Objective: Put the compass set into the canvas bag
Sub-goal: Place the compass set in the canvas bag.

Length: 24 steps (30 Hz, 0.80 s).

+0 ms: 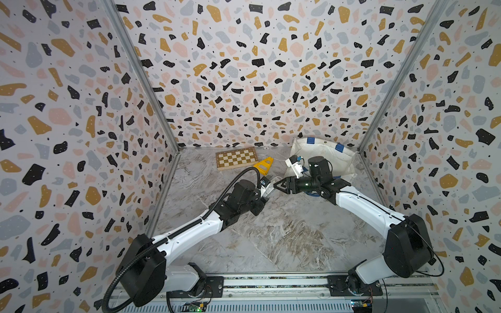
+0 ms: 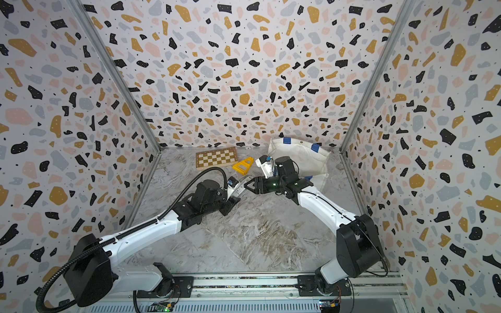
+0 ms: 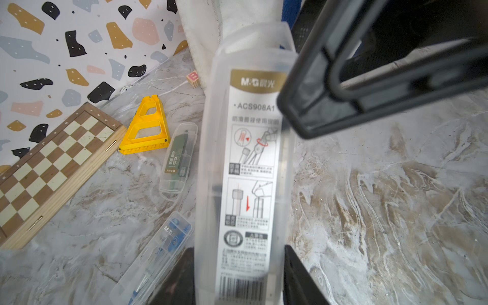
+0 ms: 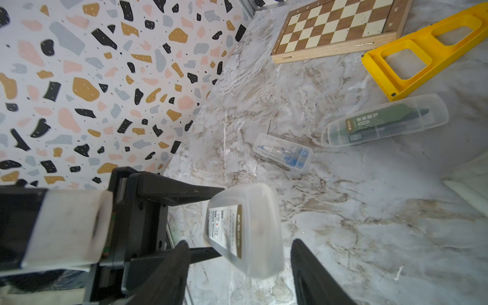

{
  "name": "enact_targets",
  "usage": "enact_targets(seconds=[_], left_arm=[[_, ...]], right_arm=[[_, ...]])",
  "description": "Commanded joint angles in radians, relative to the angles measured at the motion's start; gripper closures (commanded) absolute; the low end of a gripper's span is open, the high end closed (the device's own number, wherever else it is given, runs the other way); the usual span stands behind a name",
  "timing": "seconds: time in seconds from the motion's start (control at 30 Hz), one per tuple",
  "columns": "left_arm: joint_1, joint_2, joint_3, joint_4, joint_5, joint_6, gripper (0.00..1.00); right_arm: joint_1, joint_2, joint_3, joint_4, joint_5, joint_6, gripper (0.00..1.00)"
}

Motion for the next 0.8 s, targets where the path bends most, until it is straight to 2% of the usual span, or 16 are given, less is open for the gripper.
enact_targets(seconds=[0.0,0.2,0.37,0.6,0.7,0.73,0.77], left_arm=[[0.003,-0.029,-0.012,0.054,0.008,-0.016,0.85],[0.003,-0.014,-0.005,0.052,0.016,-0.018,0.84],[0.003,-0.010,-0.004,0.054,0.021,-0.022,0.84],[0.003,-0.003,-0.003,0.057,0.024,-0.027,0.82],[0.003,-0.002,-0.003,0.056,0.021,-0.029,0.78],[0.003,-0.001,-0.003,0.056,0.020,-0.030,0.75],[0.003,-0.001,-0.003,0.054,0.013,-0.032,0.67]], right_arm=[[-0.009,-0.003,-0.003,0.075,-0.057,0.041,0.43],[-0.007,0.008,-0.016,0.098,-0.063,0.054,0.58],[0.002,0.011,-0.023,0.104,-0.065,0.060,0.62],[0.011,0.023,-0.020,0.110,-0.061,0.063,0.72],[0.011,0.020,-0.012,0.102,-0.056,0.058,0.77],[0.011,0.017,-0.009,0.098,-0.053,0.057,0.79],[0.011,0.013,-0.006,0.094,-0.045,0.052,0.80]])
